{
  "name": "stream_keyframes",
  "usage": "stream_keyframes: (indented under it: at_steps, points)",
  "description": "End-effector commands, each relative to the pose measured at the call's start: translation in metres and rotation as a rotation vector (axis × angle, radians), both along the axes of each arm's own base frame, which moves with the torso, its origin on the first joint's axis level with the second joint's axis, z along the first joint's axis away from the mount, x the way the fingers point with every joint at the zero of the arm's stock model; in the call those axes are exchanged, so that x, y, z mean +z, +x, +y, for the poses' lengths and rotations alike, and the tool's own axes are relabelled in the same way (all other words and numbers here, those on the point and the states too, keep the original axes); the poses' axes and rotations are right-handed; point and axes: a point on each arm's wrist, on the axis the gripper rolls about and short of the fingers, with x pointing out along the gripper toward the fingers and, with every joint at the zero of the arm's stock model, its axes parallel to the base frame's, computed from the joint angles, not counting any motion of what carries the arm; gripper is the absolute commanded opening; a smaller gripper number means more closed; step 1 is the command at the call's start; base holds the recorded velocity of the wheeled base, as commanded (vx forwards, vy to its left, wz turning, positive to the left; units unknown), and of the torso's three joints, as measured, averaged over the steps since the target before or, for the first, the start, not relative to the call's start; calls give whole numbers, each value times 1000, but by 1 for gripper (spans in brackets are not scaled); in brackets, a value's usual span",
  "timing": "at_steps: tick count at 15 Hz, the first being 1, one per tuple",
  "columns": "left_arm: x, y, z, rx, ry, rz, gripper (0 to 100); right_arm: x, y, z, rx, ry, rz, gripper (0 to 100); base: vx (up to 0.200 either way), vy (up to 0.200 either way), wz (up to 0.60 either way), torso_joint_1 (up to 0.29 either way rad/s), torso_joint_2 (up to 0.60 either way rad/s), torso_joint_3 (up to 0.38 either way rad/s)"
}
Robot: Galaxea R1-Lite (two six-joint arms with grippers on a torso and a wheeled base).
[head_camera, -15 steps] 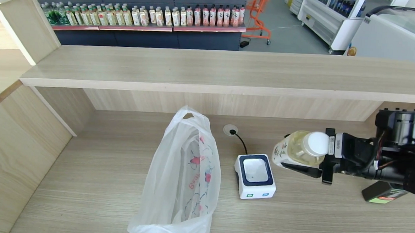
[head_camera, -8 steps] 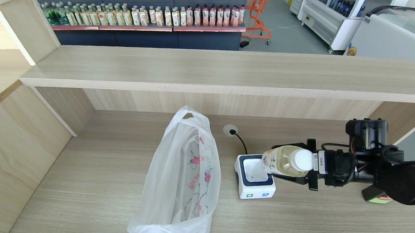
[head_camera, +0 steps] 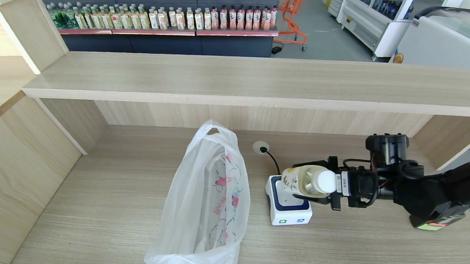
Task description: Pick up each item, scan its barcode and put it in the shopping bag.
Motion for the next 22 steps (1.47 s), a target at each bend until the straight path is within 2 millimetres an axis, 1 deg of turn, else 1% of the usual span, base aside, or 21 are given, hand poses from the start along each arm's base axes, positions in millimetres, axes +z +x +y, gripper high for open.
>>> stream_keyframes:
  at_steps: [1,4,5,6,7,9,10,11,12,13,14,15,17,19,22]
  points:
    - [0,0,0,1,0,0,100,-10,6,2,5,-2,15,0,0,0,0,0,0,0]
    - [0,0,0,1,0,0,100,-12,9,3,8,3,-1,0,0,0,0,0,0,0]
    - [0,0,0,1,0,0,100,-9,9,3,8,7,-6,0,0,0,0,0,0,0]
    - [0,0,0,1,0,0,100,-1,6,3,5,18,-8,0,0,0,0,0,0,0]
    - [0,0,0,1,0,0,100,16,0,2,1,50,6,0,0,0,0,0,0,0]
    - [0,0,0,1,0,0,100,62,-20,-2,-28,145,77,0,0,0,0,0,0,0]
    - [0,0,0,1,0,0,100,81,-30,-5,-45,192,128,0,0,0,0,0,0,0]
    - [0,0,0,1,0,0,100,97,-41,-9,-65,239,190,0,0,0,0,0,0,0]
    - [0,0,0,1,0,0,100,105,-48,-11,-75,266,234,0,0,0,0,0,0,0]
    - [0,0,0,1,0,0,100,115,-61,-17,-109,323,354,0,0,0,0,0,0,0]
    - [0,0,0,1,0,0,100,117,-74,-21,-134,358,450,0,0,0,0,0,0,0]
    - [0,0,0,1,0,0,100,114,-82,-23,-159,378,513,0,0,0,0,0,0,0]
    - [0,0,0,1,0,0,100,106,-94,-26,-210,395,585,0,0,0,0,0,0,0]
    - [0,0,0,1,0,0,100,100,-99,-27,-218,391,609,0,0,0,0,0,0,0]
    - [0,0,0,1,2,0,100,99,-104,-28,-218,391,611,0,0,0,0,0,0,0]
